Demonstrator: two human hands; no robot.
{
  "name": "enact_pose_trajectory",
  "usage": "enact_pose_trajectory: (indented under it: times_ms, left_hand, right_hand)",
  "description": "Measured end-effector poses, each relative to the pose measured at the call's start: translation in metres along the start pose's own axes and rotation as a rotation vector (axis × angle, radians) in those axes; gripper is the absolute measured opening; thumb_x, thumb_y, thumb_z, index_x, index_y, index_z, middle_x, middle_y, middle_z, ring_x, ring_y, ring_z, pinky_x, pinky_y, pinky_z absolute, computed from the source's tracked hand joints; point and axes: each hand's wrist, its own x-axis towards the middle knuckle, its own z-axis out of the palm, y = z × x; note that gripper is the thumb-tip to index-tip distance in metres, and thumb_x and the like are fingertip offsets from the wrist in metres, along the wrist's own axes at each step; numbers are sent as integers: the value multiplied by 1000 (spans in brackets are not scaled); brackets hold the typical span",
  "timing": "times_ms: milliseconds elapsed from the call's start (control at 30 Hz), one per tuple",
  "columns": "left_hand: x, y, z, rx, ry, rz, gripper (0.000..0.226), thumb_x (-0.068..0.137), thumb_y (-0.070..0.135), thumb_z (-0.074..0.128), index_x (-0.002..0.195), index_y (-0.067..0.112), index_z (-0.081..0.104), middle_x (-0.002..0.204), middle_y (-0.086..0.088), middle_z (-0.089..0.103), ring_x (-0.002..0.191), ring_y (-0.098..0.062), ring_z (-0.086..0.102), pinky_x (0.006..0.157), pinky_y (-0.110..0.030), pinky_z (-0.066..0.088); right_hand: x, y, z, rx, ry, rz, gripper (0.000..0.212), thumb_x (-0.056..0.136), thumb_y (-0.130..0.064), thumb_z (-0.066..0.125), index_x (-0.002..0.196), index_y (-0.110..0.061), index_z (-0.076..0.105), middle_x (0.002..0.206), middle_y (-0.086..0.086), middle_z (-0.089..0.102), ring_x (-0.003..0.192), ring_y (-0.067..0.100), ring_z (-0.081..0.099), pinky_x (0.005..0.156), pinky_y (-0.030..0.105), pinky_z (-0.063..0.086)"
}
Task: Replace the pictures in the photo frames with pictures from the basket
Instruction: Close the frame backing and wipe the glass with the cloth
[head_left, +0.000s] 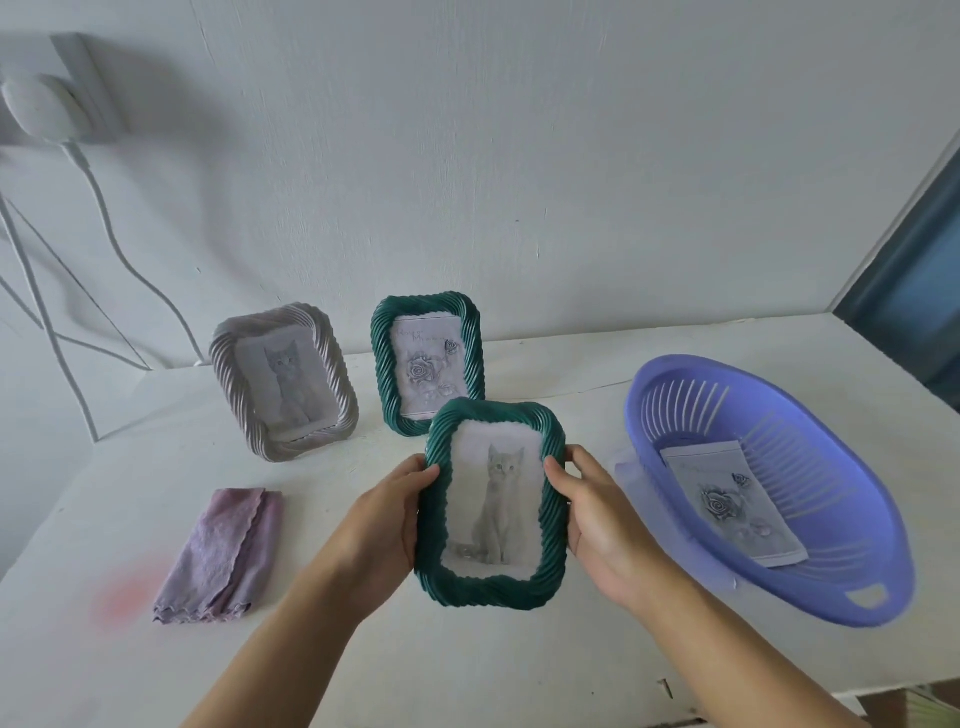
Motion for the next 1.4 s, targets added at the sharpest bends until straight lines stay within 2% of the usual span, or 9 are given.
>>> enact_pose_trajectory:
  times_ms: [333,467,633,767,900,1033,1100,1167,1400]
  left_hand:
    - [64,46,50,110,-58,164,31,103,19,45,122,-3,54,126,-21,62,114,-27,61,106,-50,46]
    - [97,61,70,107,-38,178,31,104,25,47,122,4,60,122,-11,68,115,-24,64,104,-43,49]
    - [136,70,86,90,-20,209,34,104,24,47,125,-2,55,121,-16,68,110,-24,67,103,-46,51]
    - [156,64,99,162,-12,311,21,106,26,42,121,23,56,115,-8,69,105,-19,69,91,-38,55]
    - [167,51,103,273,-13,446,54,108,17,37,140,61,35,135,16,60,125,-3,56,104,-29,46]
    - [180,43,99,344,-20,575,64,107,4,32,144,56,32,151,13,45,132,-1,47,110,-26,35]
    - [188,39,95,352,-5,607,63,105,0,30,142,51,38,124,-3,59,105,-25,57,95,-34,42]
    - [193,38,92,381,15,605,56,104,0,30,138,42,45,96,-14,46,80,-34,39,79,-39,36]
    - [200,34,90,367,39,583,53,102,-3,29,132,34,51,112,-14,50,95,-25,42,88,-39,37]
  right_hand:
    - [39,-70,-21,-7,233,-144,39,98,-43,53,110,-7,61,106,9,69,98,24,64,84,39,47]
    - [60,-104,-29,42,240,-145,40,99,-49,50,112,-17,70,104,5,75,86,17,70,66,30,51]
    - [94,-121,-37,21,325,-179,52,91,-60,55,110,-13,70,111,11,73,102,28,70,93,42,54]
    - [142,-112,-56,-18,405,-169,100,62,-87,59,112,-1,55,121,23,62,111,42,61,99,58,49]
    - [136,-124,-45,-96,491,-245,46,96,-59,46,82,-16,43,75,1,44,70,19,41,61,31,33]
    - [150,-113,-48,-185,525,-335,23,104,-42,40,114,-25,51,89,-9,53,82,12,49,63,24,37]
    - [154,-106,-49,-208,535,-382,21,105,-32,40,124,-30,49,99,-7,56,87,12,51,66,21,39]
    - [155,-103,-51,-223,534,-437,25,105,-21,38,125,-33,47,98,-5,54,79,10,50,62,18,40]
    - [153,-107,-56,-266,500,-436,48,90,8,30,113,-31,46,75,2,40,45,4,32,40,16,29]
